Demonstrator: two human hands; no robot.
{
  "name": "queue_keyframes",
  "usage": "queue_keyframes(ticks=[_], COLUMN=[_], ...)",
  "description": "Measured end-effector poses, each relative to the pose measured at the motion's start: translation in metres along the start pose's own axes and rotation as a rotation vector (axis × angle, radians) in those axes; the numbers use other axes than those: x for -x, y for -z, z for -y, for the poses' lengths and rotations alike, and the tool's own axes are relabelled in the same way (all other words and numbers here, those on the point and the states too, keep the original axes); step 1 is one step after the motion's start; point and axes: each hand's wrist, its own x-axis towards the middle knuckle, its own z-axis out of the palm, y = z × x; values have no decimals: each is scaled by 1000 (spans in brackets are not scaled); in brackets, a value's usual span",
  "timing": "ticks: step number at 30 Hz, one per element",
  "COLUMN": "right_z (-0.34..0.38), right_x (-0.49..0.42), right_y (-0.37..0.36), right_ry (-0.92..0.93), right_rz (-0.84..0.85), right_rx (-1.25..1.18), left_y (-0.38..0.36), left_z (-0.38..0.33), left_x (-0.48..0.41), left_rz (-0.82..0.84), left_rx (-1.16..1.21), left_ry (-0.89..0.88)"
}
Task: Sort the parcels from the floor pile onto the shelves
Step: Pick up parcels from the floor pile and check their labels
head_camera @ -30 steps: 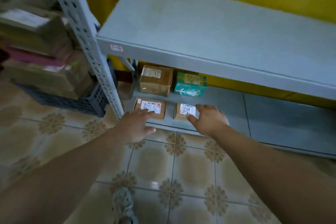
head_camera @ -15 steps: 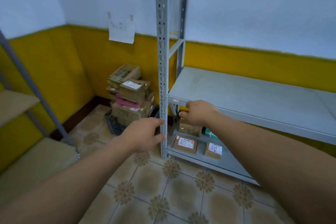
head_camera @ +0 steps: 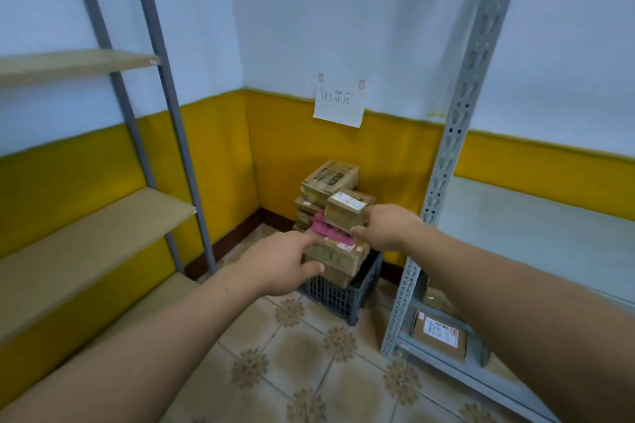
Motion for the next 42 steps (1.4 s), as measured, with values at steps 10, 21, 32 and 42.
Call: queue_keyframes(ticks=[10,21,32,42], right_z=[-2,-74,-87,-92], right_x=[-105,-313,-433,-522], right_y=[-10,-51,-90,-168], right_ry=[-59,-227,-455,-1020], right_rz=[10,86,141,75], right_rx=[-48,-220,-570,-1231], left_y=[-10,-32,-91,-150], left_z=[74,147,215,237], left_x=[-99,-289,-483,-617], left_rz=[86,229,467,655], left_rx=[27,120,345,541], left_ry=[62,135,204,214])
